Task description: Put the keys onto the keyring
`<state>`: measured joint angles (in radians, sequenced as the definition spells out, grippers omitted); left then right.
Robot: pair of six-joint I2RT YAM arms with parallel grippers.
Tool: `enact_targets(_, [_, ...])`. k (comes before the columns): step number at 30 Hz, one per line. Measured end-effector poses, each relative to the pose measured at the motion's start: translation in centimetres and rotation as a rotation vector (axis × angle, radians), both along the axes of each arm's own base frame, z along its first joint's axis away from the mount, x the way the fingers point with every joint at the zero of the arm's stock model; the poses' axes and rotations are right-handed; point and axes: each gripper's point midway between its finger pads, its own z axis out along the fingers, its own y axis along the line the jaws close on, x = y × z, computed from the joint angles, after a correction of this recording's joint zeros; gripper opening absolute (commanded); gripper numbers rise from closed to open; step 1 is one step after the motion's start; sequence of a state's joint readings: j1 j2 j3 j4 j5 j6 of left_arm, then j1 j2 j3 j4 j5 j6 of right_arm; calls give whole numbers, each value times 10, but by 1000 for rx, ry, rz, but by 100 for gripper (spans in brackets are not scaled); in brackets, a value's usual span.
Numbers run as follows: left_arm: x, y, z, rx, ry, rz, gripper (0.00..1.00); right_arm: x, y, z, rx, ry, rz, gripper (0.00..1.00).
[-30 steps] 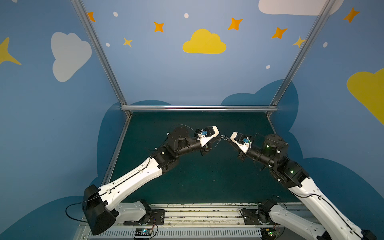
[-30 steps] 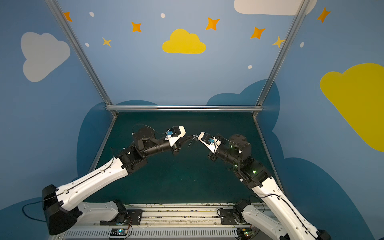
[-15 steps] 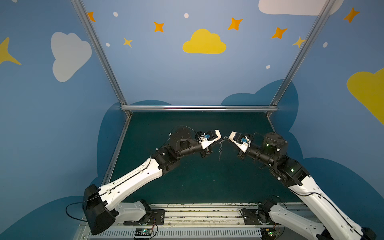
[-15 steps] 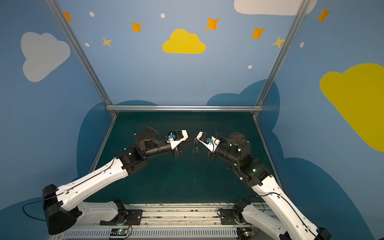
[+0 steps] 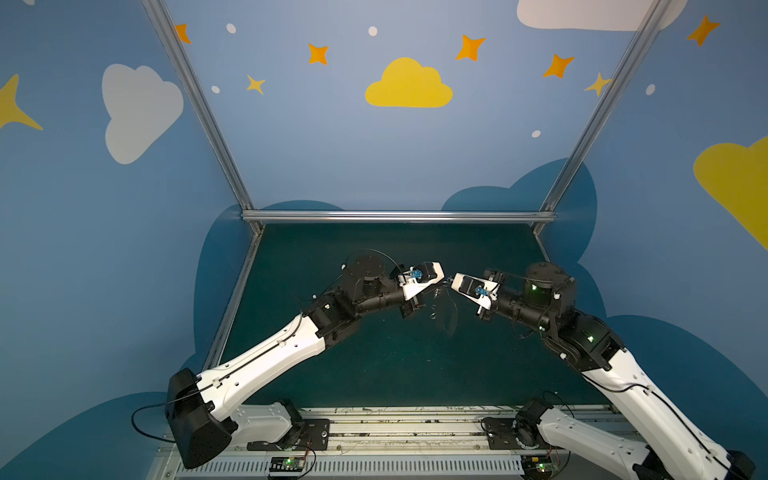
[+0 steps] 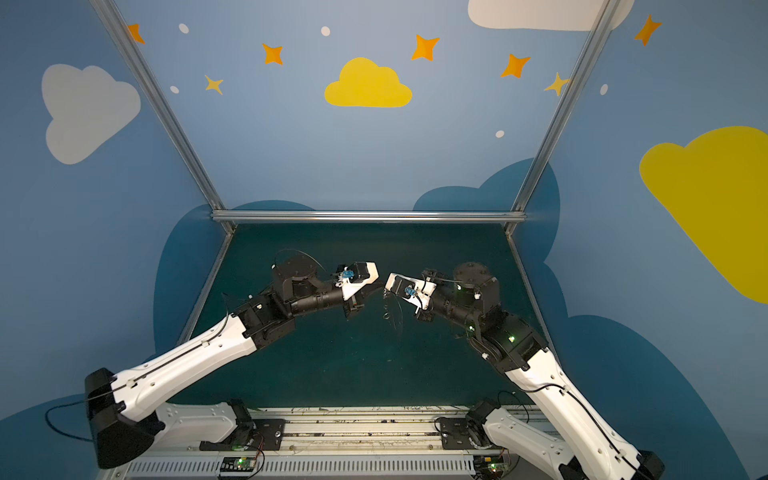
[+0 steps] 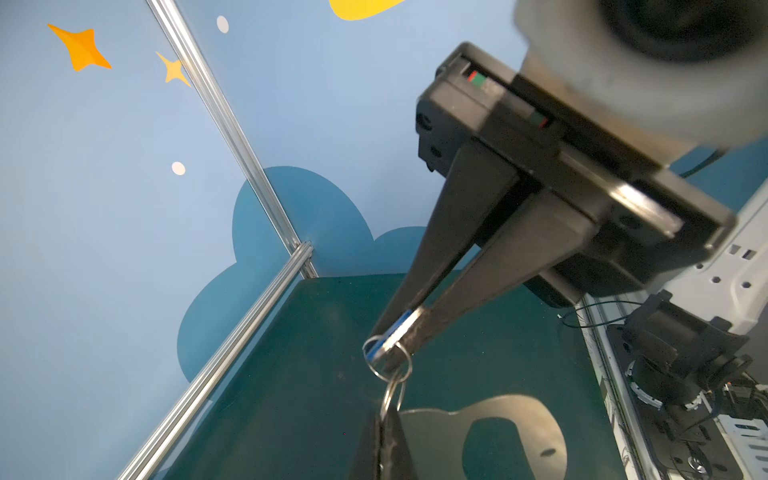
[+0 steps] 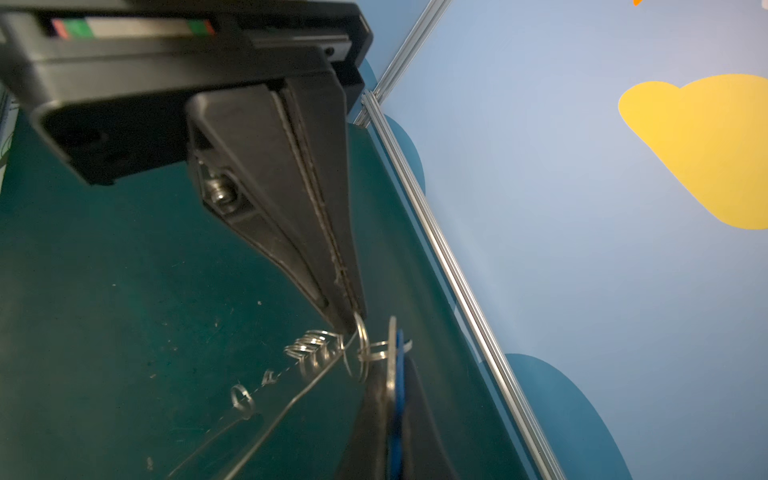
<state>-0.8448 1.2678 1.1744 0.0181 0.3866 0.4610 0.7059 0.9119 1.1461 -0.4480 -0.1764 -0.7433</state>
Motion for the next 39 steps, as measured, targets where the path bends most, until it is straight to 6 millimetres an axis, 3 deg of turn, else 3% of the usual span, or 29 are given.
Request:
enact_targets(6, [3,-1,-11,35,24,2,3,5,2,-10,-88,-24,-3,0])
enact_targets(9, [8,2,-19,36,43,18,9,8,4,-16,-130,-30,0,0])
enact_targets(13, [20,13,-45,40,101,65,24,9,10,-36,-192,7,24,0])
enact_targets(15, [26,21,-61,44,134,98,38,12,13,-47,-224,31,31,0])
enact_targets(18, [31,41,-82,39,184,169,53,17,20,-67,-274,76,44,0])
enact_targets(20, [35,61,-88,10,203,235,58,20,26,-84,-313,113,58,0])
enact_targets(24, [46,105,-78,-75,192,389,64,22,46,-118,-392,182,104,0])
enact_targets(29, [65,165,-66,-178,173,626,66,27,86,-151,-462,239,173,0])
enact_targets(34, [75,206,-64,-218,170,786,67,43,133,-160,-466,232,216,0])
enact_targets(39, [75,226,-67,-228,173,862,68,55,167,-155,-430,192,238,0])
